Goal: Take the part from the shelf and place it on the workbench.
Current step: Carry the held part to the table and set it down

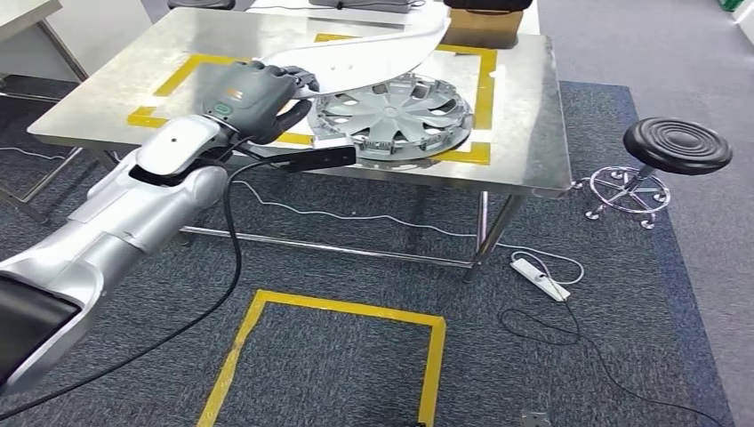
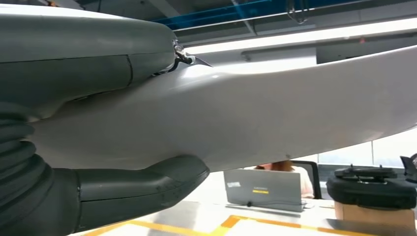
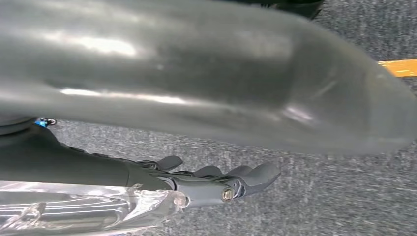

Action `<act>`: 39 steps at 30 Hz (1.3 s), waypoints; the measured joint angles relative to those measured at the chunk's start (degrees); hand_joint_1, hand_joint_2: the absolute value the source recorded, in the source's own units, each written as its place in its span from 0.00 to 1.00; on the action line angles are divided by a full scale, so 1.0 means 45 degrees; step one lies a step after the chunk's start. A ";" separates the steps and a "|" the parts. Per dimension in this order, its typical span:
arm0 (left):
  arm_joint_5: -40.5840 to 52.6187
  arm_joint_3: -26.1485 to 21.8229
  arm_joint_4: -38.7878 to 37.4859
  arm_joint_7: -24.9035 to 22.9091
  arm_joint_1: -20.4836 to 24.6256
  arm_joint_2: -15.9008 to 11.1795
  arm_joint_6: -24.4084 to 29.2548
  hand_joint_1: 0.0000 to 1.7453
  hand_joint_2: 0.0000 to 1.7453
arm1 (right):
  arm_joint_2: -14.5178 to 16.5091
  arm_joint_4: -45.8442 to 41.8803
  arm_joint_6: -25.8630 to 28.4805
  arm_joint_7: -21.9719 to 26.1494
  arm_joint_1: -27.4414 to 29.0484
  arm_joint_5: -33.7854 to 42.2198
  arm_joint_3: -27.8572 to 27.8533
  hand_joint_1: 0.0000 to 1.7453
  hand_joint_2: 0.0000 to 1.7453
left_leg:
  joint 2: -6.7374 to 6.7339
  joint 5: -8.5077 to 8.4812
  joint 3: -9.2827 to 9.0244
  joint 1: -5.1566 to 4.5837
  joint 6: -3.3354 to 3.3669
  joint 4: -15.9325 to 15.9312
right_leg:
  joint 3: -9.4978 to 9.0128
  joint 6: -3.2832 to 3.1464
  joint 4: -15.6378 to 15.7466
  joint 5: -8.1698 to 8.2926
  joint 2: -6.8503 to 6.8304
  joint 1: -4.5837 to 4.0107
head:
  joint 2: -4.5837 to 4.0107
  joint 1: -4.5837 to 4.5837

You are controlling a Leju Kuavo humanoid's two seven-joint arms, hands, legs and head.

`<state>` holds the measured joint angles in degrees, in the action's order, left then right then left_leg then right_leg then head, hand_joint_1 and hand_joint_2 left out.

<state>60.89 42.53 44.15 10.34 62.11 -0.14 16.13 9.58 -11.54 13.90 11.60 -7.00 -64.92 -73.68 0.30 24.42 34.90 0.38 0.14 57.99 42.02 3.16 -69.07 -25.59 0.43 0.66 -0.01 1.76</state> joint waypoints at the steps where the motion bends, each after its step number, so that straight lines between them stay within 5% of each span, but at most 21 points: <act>1: 0.0000 -0.0001 0.0000 0.0000 0.0011 0.0011 -0.0001 1.00 1.00 | -0.0001 0.0000 0.0000 0.0000 -0.0001 -0.0001 0.0000 0.00 0.00 | 0.0006 0.0075 -0.0074 -0.0021 -0.0053 0.0012 | -0.0421 -0.0031 0.0912 0.0418 -0.0013 -0.0013 | 0.0000 -0.0002; 3: 0.0000 -0.0002 0.0000 0.0000 0.0031 0.0027 -0.0016 1.00 1.00 | -0.0002 0.0000 -0.0001 -0.0001 -0.0024 -0.0005 0.0001 0.00 0.00 | 0.0023 0.0165 -0.0130 -0.0059 -0.0169 0.0023 | -0.0933 -0.0106 0.1950 0.0687 -0.0029 -0.0041 | 0.0000 -0.0015; 7: -0.0001 -0.0021 0.0010 0.0000 0.0048 0.0026 -0.0033 1.00 1.00 | -0.0012 -0.0001 0.0004 0.0000 -0.0022 -0.0022 0.0012 0.00 0.00 | 0.0020 0.0340 -0.0128 -0.0040 -0.0451 0.0120 | -0.1098 -0.0365 0.2174 0.0554 0.0007 -0.0030 | 0.0001 -0.0062; 9: -0.0004 -0.0033 0.0021 0.0000 0.0046 0.0000 -0.0036 1.00 1.00 | -0.0016 -0.0001 0.0005 0.0002 -0.0029 -0.0033 0.0018 0.00 0.00 | 0.0014 0.0858 0.0392 -0.0027 -0.0568 0.1162 | -0.1228 -0.0495 0.2245 0.0512 0.0002 0.0020 | 0.0001 -0.0113; 11: -0.0005 -0.0024 0.0024 0.0000 -0.0036 -0.0044 -0.0046 1.00 1.00 | -0.0017 0.0000 0.0005 0.0001 -0.0039 -0.0044 0.0022 0.00 0.00 | 0.0013 0.1458 0.1370 -0.0013 -0.0637 0.2850 | -0.1321 -0.0567 0.2251 0.0424 -0.0002 0.0031 | 0.0001 -0.0142; 13: -0.0005 -0.0018 0.0027 -0.0002 -0.0165 -0.0097 -0.0057 1.00 1.00 | -0.0017 0.0000 0.0005 -0.0001 -0.0024 -0.0056 0.0025 0.00 0.00 | 0.0012 0.1350 0.1933 0.0013 -0.0663 0.3555 | -0.1441 -0.0565 0.2249 0.0323 0.0019 0.0044 | 0.0001 -0.0147; 17: -0.0005 -0.0032 0.0111 -0.0015 -0.0222 -0.0200 -0.0073 1.00 1.00 | -0.0026 -0.0002 0.0010 -0.0017 -0.0014 -0.0108 0.0036 0.00 0.00 | -0.0002 -0.0507 0.0881 0.0047 -0.0619 0.0714 | -0.1749 -0.0360 0.2201 0.0029 0.0083 0.0042 | 0.0000 -0.0167; 19: -0.0005 -0.0033 0.0168 -0.0023 -0.0258 -0.0229 -0.0072 1.00 1.00 | -0.0035 -0.0005 0.0019 -0.0041 -0.0029 -0.0137 0.0057 0.00 0.00 | 0.0011 -0.0559 0.0554 0.0026 -0.0474 -0.0003 | -0.1791 -0.0230 0.2196 -0.0088 0.0090 -0.0005 | 0.0001 -0.0161; 23: -0.0005 -0.0047 0.0258 -0.0062 -0.0347 -0.0344 -0.0063 1.00 1.00 | -0.0036 -0.0002 0.0028 -0.0092 0.0008 -0.0196 0.0142 0.00 0.00 | 0.0035 -0.0402 0.0425 0.0057 -0.0088 -0.0083 | -0.1641 0.0006 0.1808 -0.0428 0.0031 0.0019 | 0.0000 -0.0086; 27: -0.0005 -0.0036 0.0301 -0.0083 -0.0479 -0.0398 -0.0061 1.00 1.00 | -0.0036 0.0000 0.0029 -0.0106 0.0009 -0.0215 0.0187 0.00 0.00 | 0.0051 -0.0203 0.0208 0.0009 0.0087 -0.0089 | 0.0088 0.0051 -0.1241 -0.1494 -0.0002 0.0007 | 0.0001 -0.0012; 29: -0.0005 -0.0034 0.0305 -0.0083 -0.0568 -0.0409 -0.0061 1.00 1.00 | -0.0036 0.0000 0.0029 -0.0115 0.0034 -0.0215 0.0219 0.00 0.00 | 0.0067 -0.0058 0.0032 -0.0014 0.0079 -0.0084 | 0.0380 0.0016 -0.1239 -0.0981 -0.0001 -0.0003 | 0.0001 -0.0013; 32: -0.0005 -0.0036 0.0342 -0.0083 -0.0575 -0.0415 -0.0061 1.00 1.00 | -0.0039 0.0000 0.0029 -0.0123 0.0041 -0.0225 0.0250 0.00 0.00 | 0.0086 0.0211 -0.0299 -0.0033 -0.0027 -0.0078 | -0.0566 -0.0110 0.1310 0.0640 -0.0003 -0.0026 | 0.0000 -0.0013; 34: 0.0003 -0.0035 0.0371 -0.0084 -0.0570 -0.0432 -0.0068 1.00 1.00 | -0.0041 0.0000 0.0032 -0.0135 0.0019 -0.0232 0.0260 0.00 0.00 | 0.0096 0.0300 -0.0339 -0.0055 -0.0149 -0.0083 | -0.0946 -0.0171 0.2107 0.0798 -0.0001 -0.0068 | 0.0000 -0.0042; 37: 0.0019 -0.0041 0.0429 -0.0086 -0.0584 -0.0466 -0.0072 1.00 1.00 | -0.0041 0.0000 0.0041 -0.0145 0.0018 -0.0234 0.0265 0.00 0.00 | 0.0092 0.0399 -0.0329 -0.0041 -0.0366 -0.0088 | -0.1058 -0.0320 0.2251 0.0648 0.0020 -0.0060 | 0.0000 -0.0102; 39: 0.0019 -0.0051 0.0480 -0.0089 -0.0554 -0.0493 -0.0070 1.00 1.00 | -0.0041 0.0000 0.0049 -0.0141 0.0016 -0.0232 0.0266 0.00 0.00 | 0.0082 0.0780 0.0015 -0.0034 -0.0505 0.0631 | -0.1196 -0.0453 0.2332 0.0594 0.0013 0.0003 | -0.0001 -0.0166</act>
<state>60.98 42.30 46.31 9.94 59.62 -2.36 15.81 9.40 -11.54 14.12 10.96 -6.92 -65.96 -72.48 0.67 27.94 34.97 0.23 -2.13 60.83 36.64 1.12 -58.57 -22.91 0.49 0.67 -0.01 1.02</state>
